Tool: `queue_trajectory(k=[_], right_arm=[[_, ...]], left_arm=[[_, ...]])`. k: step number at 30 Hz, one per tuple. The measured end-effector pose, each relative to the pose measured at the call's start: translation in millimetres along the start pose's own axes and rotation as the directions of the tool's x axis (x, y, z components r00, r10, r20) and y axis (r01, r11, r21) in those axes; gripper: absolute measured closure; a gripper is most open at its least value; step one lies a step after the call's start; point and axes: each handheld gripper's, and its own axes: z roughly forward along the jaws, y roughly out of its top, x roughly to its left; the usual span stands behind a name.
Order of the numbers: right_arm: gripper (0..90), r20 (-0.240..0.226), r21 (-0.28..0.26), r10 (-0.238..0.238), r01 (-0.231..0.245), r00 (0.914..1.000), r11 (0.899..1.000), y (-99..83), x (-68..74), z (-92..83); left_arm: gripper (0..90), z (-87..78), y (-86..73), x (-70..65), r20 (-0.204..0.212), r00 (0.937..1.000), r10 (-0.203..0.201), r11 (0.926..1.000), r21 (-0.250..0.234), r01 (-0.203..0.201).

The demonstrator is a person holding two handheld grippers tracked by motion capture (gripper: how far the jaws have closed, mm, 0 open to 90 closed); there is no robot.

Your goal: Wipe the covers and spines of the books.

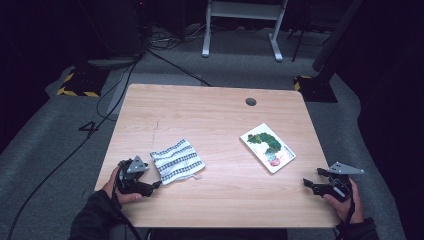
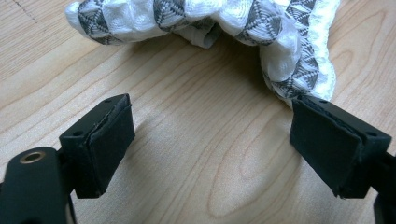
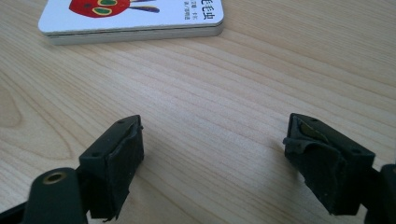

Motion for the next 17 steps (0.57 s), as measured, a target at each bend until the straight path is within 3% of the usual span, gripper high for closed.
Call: queue_trajectory(k=[17], right_arm=[[19.9,0.003,-0.001,0.003,-0.003,1.0,1.0,0.4,-0.5,0.5]], left_arm=[[14.2,0.0,0.0,-0.1,-0.001,1.0,-0.001,1.0,0.0,0.001]])
